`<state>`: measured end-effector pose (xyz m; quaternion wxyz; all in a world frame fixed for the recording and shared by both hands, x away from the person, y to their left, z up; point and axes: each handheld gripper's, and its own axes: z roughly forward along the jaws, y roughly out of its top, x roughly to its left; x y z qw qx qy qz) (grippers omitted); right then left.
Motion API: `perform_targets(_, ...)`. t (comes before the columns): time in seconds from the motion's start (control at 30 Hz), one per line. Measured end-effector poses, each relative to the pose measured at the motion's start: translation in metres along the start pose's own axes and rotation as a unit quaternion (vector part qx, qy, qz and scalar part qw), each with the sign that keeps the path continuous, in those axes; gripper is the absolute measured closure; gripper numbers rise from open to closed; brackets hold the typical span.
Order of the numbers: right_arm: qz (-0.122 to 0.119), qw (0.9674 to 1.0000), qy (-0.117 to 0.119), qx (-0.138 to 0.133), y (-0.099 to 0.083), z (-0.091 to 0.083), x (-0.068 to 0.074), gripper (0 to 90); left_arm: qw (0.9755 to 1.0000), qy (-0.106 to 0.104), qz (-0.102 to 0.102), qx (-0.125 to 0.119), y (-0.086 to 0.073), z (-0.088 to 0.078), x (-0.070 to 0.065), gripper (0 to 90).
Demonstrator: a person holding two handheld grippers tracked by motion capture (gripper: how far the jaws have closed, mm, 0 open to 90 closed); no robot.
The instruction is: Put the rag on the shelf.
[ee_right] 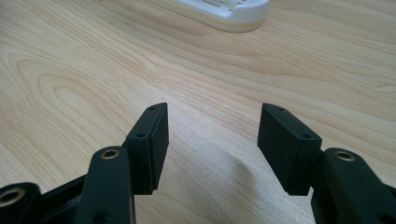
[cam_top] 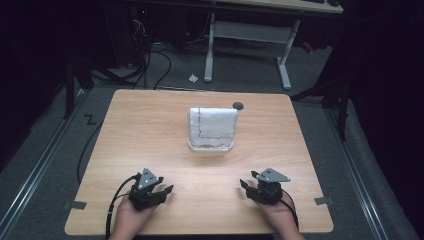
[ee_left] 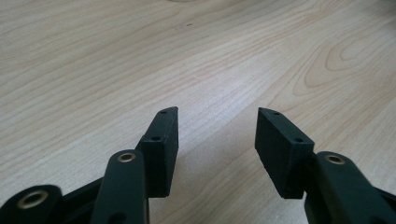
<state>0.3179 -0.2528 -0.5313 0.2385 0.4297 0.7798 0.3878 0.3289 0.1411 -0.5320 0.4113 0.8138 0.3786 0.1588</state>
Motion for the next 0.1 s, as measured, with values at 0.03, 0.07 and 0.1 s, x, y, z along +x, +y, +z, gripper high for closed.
perform_targets(0.03, -0.004, 1.0, 0.001, 0.0, -0.0002, 0.0005, 0.0003, 43.6, 1.0, 0.0, -0.003, -0.001, -0.0004, -0.0007, 0.0012, 49.4)
perform_targets(0.07, -0.004, 1.0, 0.002, 0.001, -0.0006, 0.001, 0.0004, 43.6, 1.0, 0.0, -0.007, -0.001, -0.0012, -0.0014, 0.0026, 49.1)
perform_targets(0.1, -0.005, 1.0, 0.003, 0.002, -0.0009, 0.0015, 0.0001, 43.5, 1.0, 0.0, -0.01, 0.0, -0.0019, -0.002, 0.004, 48.4)
